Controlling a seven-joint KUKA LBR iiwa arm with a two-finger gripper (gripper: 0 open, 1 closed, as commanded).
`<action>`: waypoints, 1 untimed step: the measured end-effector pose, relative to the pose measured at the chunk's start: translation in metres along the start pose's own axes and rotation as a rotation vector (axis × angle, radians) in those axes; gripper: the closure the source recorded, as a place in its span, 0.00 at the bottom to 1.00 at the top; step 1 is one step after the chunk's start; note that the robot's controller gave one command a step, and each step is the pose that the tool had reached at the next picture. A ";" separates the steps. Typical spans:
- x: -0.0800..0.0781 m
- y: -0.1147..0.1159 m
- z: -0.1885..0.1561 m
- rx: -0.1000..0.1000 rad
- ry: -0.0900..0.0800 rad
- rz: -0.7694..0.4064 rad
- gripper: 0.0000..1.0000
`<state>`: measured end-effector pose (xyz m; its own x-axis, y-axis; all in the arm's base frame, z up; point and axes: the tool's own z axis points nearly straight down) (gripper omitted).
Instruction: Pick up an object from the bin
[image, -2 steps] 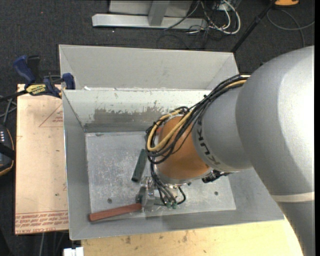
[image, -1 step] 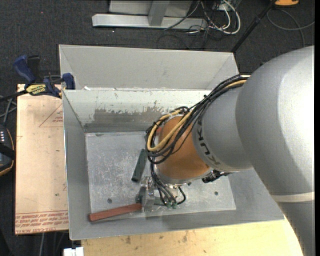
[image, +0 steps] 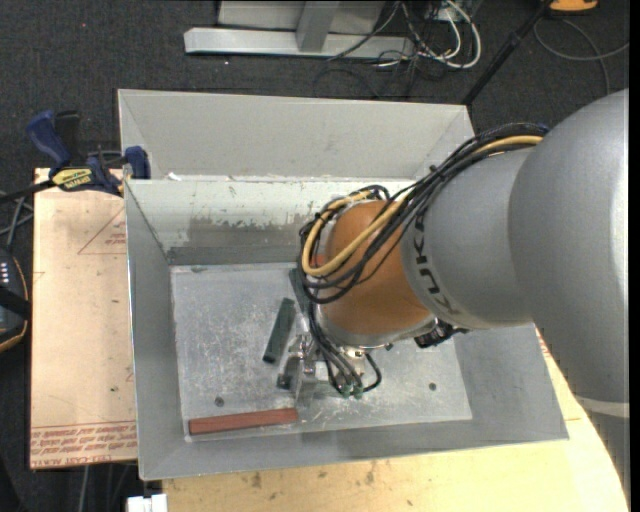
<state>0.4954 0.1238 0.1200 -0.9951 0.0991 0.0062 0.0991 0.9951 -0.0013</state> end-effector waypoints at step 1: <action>-0.009 0.016 -0.068 -0.001 -0.004 0.021 1.00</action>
Offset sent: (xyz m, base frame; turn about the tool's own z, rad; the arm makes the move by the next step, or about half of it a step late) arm 0.0302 0.0310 0.0224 0.0182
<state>0.5069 0.1387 0.1882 -0.9928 0.1199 0.0022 0.1199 0.9928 -0.0005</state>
